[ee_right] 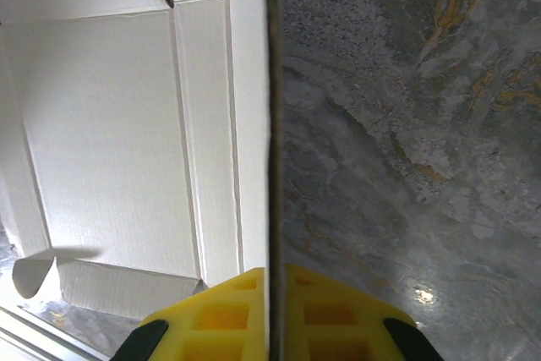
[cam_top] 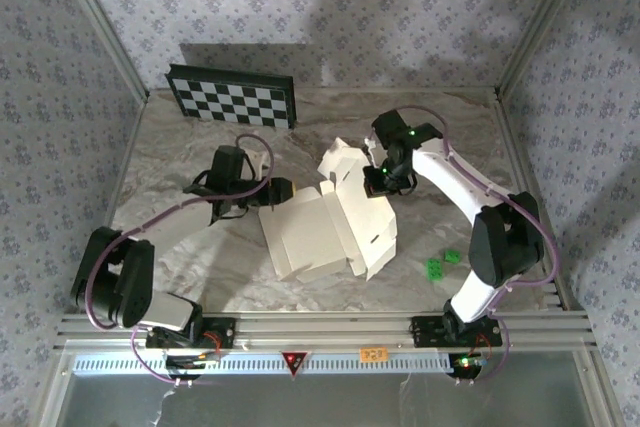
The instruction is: Fold the paper box
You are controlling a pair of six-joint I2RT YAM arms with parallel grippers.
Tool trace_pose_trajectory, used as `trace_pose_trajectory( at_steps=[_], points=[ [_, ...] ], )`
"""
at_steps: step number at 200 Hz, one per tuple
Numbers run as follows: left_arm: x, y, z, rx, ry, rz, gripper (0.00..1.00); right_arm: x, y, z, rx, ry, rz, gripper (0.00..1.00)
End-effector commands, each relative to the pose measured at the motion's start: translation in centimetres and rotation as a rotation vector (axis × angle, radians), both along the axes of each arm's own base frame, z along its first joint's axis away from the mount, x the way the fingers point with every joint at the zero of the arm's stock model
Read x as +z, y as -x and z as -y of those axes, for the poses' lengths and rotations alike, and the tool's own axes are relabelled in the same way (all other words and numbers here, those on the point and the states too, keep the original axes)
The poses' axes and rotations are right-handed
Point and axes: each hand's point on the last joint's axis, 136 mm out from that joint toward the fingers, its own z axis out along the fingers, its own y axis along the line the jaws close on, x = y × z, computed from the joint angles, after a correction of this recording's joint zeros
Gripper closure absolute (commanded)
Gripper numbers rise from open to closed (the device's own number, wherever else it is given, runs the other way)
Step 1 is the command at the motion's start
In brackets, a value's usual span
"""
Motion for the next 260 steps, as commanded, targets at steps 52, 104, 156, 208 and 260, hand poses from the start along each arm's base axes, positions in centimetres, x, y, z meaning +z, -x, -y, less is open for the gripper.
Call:
trace_pose_trajectory(
  at_steps=[52, 104, 156, 208, 260],
  points=[
    [-4.3, 2.0, -0.1, 0.004, -0.019, -0.170, 0.71, 0.1, 0.2, 1.3, 0.043, 0.235, 0.055, 1.00],
    [-6.0, 2.2, -0.2, 0.006, -0.037, -0.229, 0.73, -0.5, 0.8, 0.2, 0.086, 0.308, 0.058, 1.00],
    [-7.2, 2.4, -0.1, 0.005, -0.037, -0.263, 0.75, -1.3, 1.4, -1.7, 0.132, 0.319, 0.042, 1.00],
    [-7.7, 2.5, 0.0, -0.004, -0.035, -0.275, 0.76, -2.0, 1.8, -3.1, 0.163, 0.329, 0.026, 1.00],
    [-8.0, 2.7, 0.1, -0.013, -0.033, -0.284, 0.77, -2.4, 2.1, -3.4, 0.177, 0.337, 0.012, 1.00]
  ],
)
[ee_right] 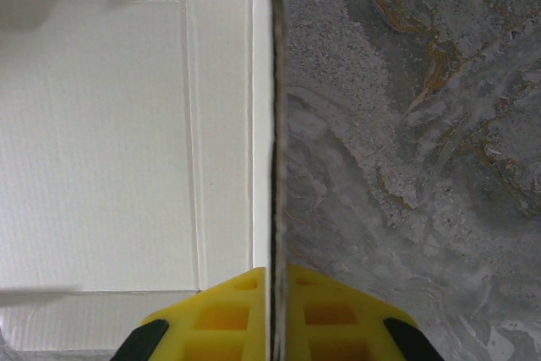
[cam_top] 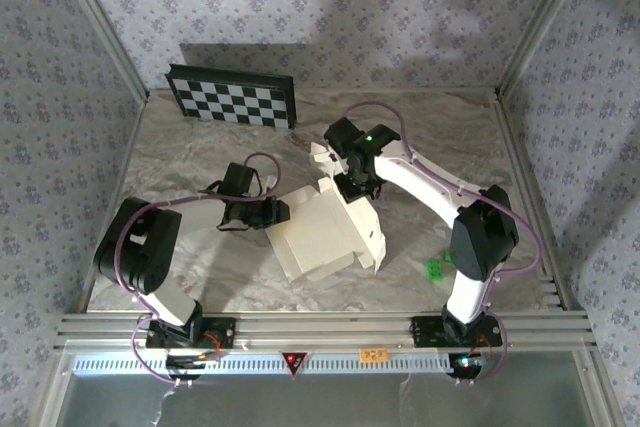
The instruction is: Fold the paper box
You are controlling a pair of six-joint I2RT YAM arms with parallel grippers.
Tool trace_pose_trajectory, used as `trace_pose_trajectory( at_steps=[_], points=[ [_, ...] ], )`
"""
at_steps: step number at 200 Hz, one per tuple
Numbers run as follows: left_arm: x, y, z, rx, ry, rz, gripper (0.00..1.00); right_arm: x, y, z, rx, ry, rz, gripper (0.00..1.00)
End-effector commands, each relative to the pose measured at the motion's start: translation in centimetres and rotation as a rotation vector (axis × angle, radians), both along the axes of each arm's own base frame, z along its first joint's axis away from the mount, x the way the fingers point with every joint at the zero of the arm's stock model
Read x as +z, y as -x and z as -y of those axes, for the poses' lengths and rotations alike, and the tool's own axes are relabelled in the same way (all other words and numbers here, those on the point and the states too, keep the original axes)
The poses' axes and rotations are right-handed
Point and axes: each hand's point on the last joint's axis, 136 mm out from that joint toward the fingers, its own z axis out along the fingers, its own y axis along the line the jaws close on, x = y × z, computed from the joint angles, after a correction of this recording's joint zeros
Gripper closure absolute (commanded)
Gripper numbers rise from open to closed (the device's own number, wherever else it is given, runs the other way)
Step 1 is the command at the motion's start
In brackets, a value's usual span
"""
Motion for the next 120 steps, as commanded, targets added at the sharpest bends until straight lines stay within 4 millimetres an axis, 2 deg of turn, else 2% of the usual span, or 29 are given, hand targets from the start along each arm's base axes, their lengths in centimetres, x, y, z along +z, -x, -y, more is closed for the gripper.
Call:
trace_pose_trajectory(
  at_steps=[1, 85, 102, 120],
  points=[
    [-0.2, 0.4, 0.5, -0.021, 0.021, -0.013, 0.77, -3.0, 2.0, 0.7, 0.003, 0.080, -0.123, 1.00],
    [-0.3, 1.0, 0.2, -0.015, 0.016, -0.018, 0.77, -3.8, 2.5, -0.4, 0.027, 0.082, -0.153, 1.00],
    [0.1, 1.0, 0.1, -0.013, 0.018, -0.004, 0.78, -3.6, 2.6, -0.4, 0.038, 0.085, -0.158, 1.00],
    [1.4, 0.5, -0.1, 0.007, 0.016, 0.042, 0.78, -3.1, 2.2, -0.2, 0.068, 0.098, -0.142, 1.00]
  ],
)
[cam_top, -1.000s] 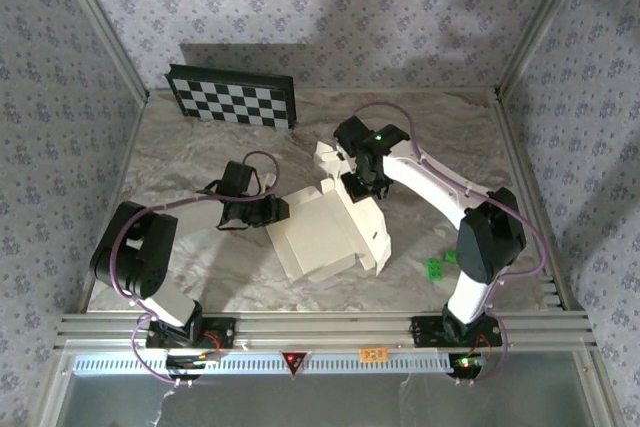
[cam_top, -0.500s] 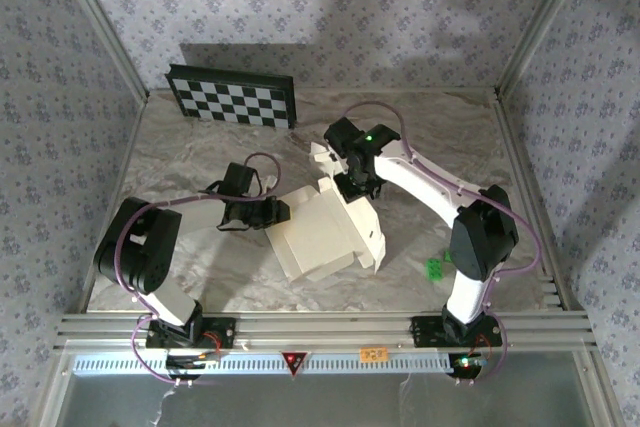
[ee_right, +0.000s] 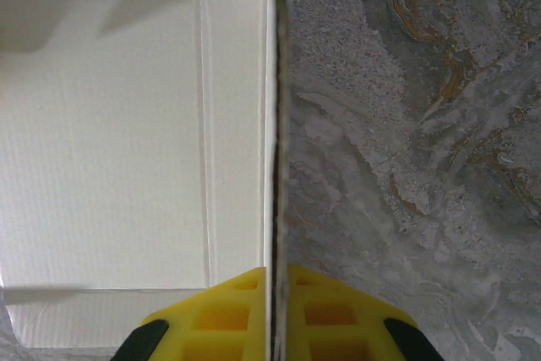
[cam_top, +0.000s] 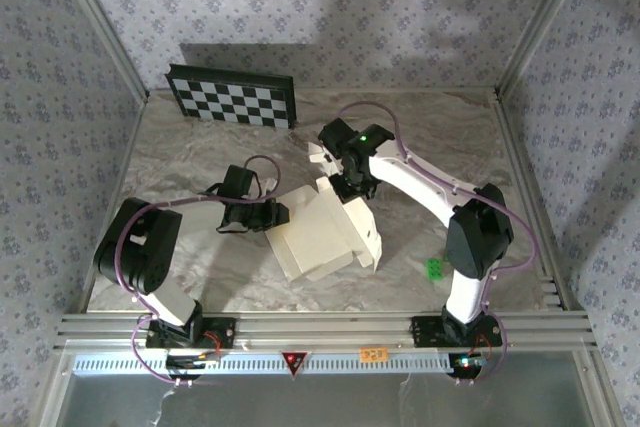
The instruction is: Fold the paper box
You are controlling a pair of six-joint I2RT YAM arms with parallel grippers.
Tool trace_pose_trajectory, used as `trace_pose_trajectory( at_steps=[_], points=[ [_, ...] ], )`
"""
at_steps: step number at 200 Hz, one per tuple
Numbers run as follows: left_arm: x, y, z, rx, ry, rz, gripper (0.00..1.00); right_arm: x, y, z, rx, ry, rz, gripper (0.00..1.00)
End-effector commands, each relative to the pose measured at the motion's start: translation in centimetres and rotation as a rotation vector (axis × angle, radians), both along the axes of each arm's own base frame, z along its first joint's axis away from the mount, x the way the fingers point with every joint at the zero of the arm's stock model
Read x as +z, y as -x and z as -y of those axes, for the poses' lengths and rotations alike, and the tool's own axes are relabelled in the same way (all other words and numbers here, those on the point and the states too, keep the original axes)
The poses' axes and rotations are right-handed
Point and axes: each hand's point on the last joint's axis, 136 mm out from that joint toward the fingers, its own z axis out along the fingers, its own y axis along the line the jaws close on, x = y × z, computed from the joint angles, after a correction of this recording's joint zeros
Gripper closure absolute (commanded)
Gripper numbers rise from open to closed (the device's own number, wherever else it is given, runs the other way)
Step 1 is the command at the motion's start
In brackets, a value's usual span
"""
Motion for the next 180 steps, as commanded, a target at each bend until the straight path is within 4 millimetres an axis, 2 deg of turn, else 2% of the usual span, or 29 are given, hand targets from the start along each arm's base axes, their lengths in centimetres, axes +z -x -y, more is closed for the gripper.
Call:
trace_pose_trajectory(
  at_steps=[1, 37, 70, 102, 135, 180],
  points=[
    [1.9, -0.1, 0.1, 0.010, 0.016, 0.051, 0.78, -3.1, 2.0, 1.0, 0.049, 0.097, -0.134, 1.00],
    [6.0, -1.7, -0.7, 0.043, -0.013, 0.195, 0.73, -1.9, 1.1, 1.5, 0.183, 0.130, -0.085, 1.00],
    [9.4, -3.2, -1.5, 0.022, -0.064, 0.339, 0.66, -1.3, 1.2, 0.8, 0.355, 0.057, -0.085, 1.00],
    [12.4, -4.8, -1.4, -0.044, -0.085, 0.479, 0.59, -0.8, -0.7, 1.1, 0.387, 0.040, -0.067, 1.00],
    [14.0, -6.6, -0.9, -0.114, -0.096, 0.584, 0.49, -0.6, -1.8, 1.3, 0.402, 0.026, -0.074, 1.00],
    [14.1, -9.9, 0.0, -0.170, -0.090, 0.637, 0.41, -0.7, -1.9, 1.3, 0.406, 0.013, -0.078, 1.00]
  ],
)
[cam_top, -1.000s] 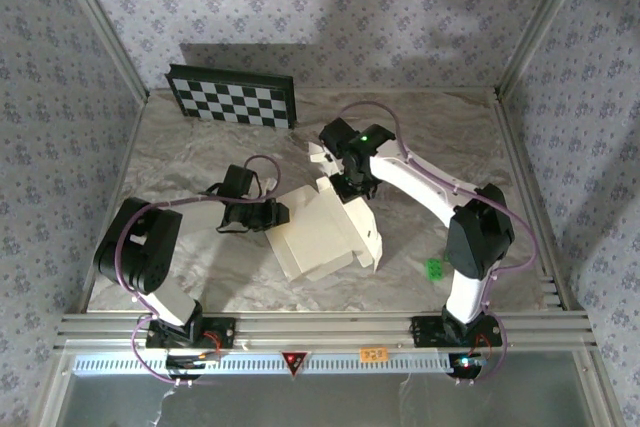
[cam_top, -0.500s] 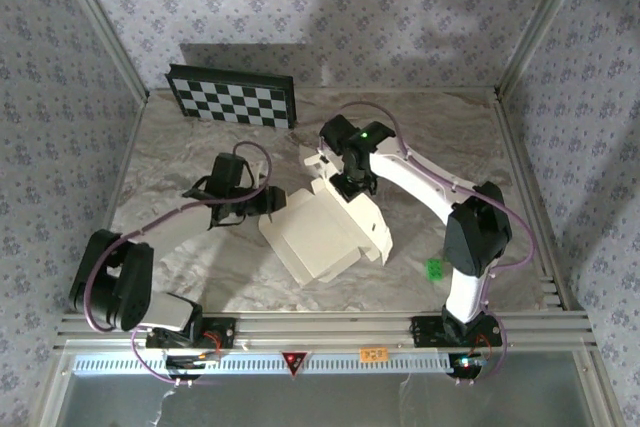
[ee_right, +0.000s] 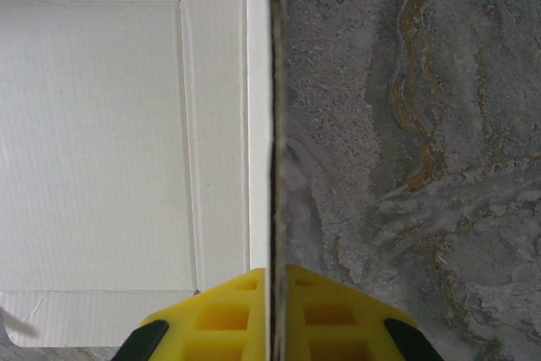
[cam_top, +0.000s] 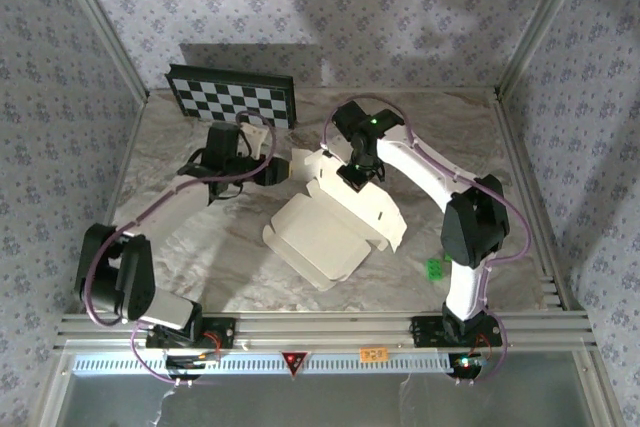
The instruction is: Fold the paper box
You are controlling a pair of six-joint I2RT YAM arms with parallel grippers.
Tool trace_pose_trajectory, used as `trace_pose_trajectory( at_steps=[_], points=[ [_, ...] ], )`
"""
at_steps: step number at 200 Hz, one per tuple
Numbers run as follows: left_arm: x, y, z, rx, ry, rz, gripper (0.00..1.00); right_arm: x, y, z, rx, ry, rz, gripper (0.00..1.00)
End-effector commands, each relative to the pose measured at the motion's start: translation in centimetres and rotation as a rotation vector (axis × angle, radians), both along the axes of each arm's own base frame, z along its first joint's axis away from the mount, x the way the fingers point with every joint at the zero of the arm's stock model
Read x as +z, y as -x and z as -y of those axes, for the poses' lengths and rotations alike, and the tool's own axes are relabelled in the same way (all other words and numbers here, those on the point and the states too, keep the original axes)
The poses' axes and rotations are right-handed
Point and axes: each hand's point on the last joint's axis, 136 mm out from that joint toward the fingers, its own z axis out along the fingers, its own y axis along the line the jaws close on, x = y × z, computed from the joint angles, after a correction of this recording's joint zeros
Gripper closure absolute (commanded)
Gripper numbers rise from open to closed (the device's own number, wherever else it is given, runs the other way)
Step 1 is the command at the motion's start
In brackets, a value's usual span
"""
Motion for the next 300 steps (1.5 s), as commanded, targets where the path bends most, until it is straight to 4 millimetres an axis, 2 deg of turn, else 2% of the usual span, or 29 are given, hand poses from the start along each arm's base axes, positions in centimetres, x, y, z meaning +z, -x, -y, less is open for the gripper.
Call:
trace_pose_trajectory(
  at_steps=[1, 24, 58, 87, 112, 156, 186, 241, 300],
  points=[
    [0.7, -1.8, 0.7, -0.072, -0.008, 0.064, 0.41, -1.0, 1.2, 0.4, 0.039, 0.032, -0.073, 1.00],
    [0.4, -2.7, 1.7, -0.157, -0.012, 0.081, 0.40, -1.1, 1.3, 0.4, 0.041, 0.034, -0.077, 1.00],
    [-0.4, -4.3, 1.9, -0.180, -0.021, 0.094, 0.41, -0.8, 1.5, 0.3, 0.046, 0.023, -0.074, 1.00],
    [-0.2, -4.7, 2.9, -0.236, 0.027, 0.100, 0.43, -0.7, 1.3, 0.3, 0.043, 0.021, -0.070, 1.00],
    [-0.1, -4.1, 3.5, -0.285, 0.055, 0.096, 0.51, -0.6, 1.0, 0.3, 0.031, 0.020, -0.066, 1.00],
    [0.4, -3.3, 3.6, -0.308, 0.056, 0.106, 0.79, -0.7, 0.6, 0.1, 0.003, 0.019, -0.065, 1.00],
    [1.1, -2.8, 3.7, -0.316, 0.054, 0.117, 0.87, -0.6, 0.1, 0.2, -0.027, 0.008, -0.059, 1.00],
    [2.9, -1.7, 5.0, -0.330, 0.069, 0.126, 0.93, -0.1, -0.9, 0.6, -0.091, -0.002, -0.019, 1.00],
    [3.6, -1.1, 6.3, -0.319, 0.112, 0.112, 0.97, 0.1, -1.5, 0.9, -0.134, -0.011, 0.009, 1.00]
  ],
)
